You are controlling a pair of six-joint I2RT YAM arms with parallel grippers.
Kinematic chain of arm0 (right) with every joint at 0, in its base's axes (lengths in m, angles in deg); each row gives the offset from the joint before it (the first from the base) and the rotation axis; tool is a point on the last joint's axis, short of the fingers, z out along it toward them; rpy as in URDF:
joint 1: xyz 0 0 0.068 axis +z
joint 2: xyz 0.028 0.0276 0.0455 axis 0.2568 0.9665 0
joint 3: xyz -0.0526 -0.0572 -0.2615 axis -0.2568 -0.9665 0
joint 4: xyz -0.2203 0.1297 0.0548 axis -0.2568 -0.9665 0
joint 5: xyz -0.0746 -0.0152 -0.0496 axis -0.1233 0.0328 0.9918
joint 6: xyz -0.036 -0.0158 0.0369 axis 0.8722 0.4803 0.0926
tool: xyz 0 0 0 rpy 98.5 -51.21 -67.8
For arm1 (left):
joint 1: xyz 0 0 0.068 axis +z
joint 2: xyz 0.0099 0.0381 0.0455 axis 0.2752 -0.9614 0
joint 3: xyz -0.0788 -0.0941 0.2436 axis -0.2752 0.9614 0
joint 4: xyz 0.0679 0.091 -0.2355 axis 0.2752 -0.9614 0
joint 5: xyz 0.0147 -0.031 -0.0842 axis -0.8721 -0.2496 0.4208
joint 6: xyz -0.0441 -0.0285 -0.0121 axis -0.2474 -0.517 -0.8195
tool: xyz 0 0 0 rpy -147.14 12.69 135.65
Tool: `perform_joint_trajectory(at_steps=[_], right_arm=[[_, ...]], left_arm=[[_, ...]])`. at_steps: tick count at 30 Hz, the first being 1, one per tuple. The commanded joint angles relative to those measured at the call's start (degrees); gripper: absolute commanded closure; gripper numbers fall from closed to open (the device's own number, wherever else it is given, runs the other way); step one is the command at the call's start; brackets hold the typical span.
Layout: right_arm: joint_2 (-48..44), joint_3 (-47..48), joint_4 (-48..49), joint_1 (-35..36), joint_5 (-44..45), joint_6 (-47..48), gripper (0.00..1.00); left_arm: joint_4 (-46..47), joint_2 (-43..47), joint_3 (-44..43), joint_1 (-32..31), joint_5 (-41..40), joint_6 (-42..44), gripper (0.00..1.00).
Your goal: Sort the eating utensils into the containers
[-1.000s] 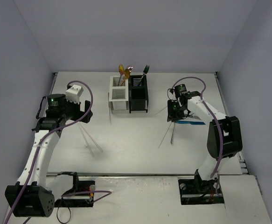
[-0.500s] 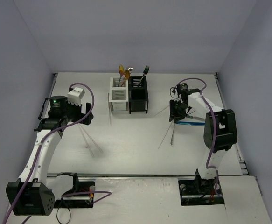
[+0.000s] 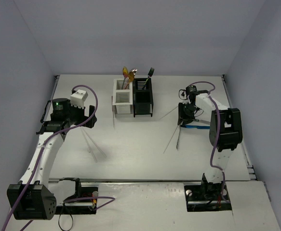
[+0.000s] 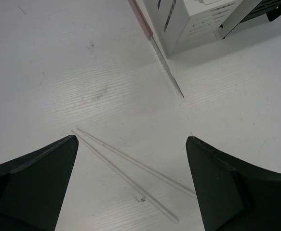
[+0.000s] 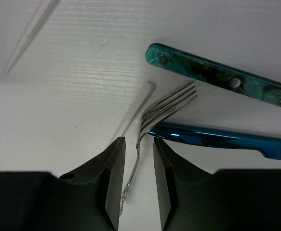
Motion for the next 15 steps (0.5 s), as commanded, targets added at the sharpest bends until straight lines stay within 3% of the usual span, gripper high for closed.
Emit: perform_joint_trajectory(at_steps=[1, 7, 15], right_arm=[[1.65, 3.45, -1.43, -0.12, 0.54, 0.19, 0.74], [3.04, 4.58, -1.43, -0.13, -1.15, -0.38, 0.89], [-2.42, 0.01, -1.34, 1.06, -9.19, -3.8, 0.99]], left_arm=[[3.91, 0.0, -0.78, 0.25, 0.57, 0.05, 0.07], [3.92, -0.05, -0.63, 0.25, 0.34, 0.27, 0.07], [3.25, 0.03, -1.15, 0.25, 0.34, 0.03, 0.07]])
